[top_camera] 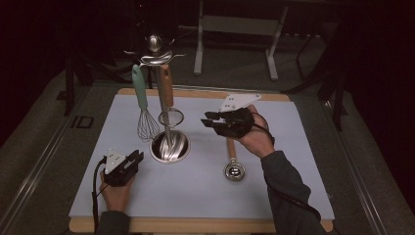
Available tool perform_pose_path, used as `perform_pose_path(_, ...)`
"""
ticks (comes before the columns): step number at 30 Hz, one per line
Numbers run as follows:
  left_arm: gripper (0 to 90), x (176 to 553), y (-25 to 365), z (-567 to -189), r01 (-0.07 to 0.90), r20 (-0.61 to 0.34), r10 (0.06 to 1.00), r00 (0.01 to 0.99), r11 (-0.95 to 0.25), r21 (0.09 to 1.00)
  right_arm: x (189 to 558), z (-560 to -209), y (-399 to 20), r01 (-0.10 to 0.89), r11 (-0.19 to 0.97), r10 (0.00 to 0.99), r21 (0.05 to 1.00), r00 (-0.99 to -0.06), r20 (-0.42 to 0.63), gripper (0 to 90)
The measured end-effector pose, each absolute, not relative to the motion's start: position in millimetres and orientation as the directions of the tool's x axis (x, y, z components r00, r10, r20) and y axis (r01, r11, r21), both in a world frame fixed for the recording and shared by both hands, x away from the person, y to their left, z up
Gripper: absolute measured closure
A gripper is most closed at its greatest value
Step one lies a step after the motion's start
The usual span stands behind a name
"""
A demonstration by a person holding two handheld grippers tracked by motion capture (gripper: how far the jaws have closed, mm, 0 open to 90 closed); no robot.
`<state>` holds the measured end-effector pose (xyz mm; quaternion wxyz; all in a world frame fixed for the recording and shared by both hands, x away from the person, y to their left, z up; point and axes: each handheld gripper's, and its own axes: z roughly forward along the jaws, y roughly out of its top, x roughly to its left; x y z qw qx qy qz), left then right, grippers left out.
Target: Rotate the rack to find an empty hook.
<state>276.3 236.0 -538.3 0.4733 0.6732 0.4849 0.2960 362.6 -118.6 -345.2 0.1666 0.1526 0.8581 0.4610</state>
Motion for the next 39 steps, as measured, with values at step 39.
perform_pose_path(39, 78.8, 252.2, 245.7, -485.3, 0.209, -0.114, 0.916, 0.384, 0.034, 0.977, 344.5, -436.3, -188.3, 0.329, 0.487, 0.593, 0.809, -0.805, -0.030, 52.3)
